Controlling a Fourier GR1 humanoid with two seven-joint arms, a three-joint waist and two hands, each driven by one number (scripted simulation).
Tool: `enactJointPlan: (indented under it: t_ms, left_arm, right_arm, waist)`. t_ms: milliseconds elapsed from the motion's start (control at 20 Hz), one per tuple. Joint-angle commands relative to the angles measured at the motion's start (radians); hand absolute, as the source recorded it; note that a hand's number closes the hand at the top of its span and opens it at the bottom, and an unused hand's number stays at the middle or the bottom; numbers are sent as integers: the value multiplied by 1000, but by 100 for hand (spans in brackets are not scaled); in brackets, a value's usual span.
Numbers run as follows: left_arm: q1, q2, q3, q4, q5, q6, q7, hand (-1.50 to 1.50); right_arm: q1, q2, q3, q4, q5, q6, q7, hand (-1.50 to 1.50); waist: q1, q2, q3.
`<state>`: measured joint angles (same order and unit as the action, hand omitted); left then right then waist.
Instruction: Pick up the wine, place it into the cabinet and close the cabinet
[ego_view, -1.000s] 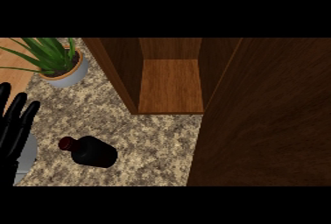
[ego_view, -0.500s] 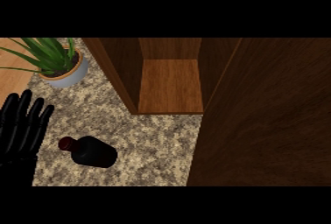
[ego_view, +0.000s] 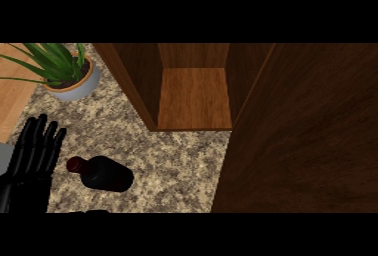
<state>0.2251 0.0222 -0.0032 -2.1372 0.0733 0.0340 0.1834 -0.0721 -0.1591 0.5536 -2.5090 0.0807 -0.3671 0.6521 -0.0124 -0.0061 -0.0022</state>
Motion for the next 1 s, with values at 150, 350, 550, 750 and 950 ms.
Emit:
enactJointPlan:
  t_ms: [150,350,550,750,950]
  left_arm:
    - [80,5,58,116,20,-49,-159,-150]
    - [115,-13,50,173,4,-67,-245,-150]
    - [131,-5,83,280,17,-101,-321,-150]
    - [110,27,119,355,42,-132,-331,-150]
    - [59,-21,67,451,-21,-56,-397,-150]
  right_arm:
    - [3,-53,39,-181,147,-32,100,-150]
    - [2,-78,28,-151,137,-36,62,-150]
    - [-26,-82,54,-174,152,-75,106,-150]
    - [3,-141,30,-235,130,-76,112,-150]
    - [25,-145,77,-204,140,-88,70,-150]
  waist:
    - [3,-1,0]
    - [5,1,1]
    - [0,0,0]
    - [-11,-2,0]
    - [-7,1,1]
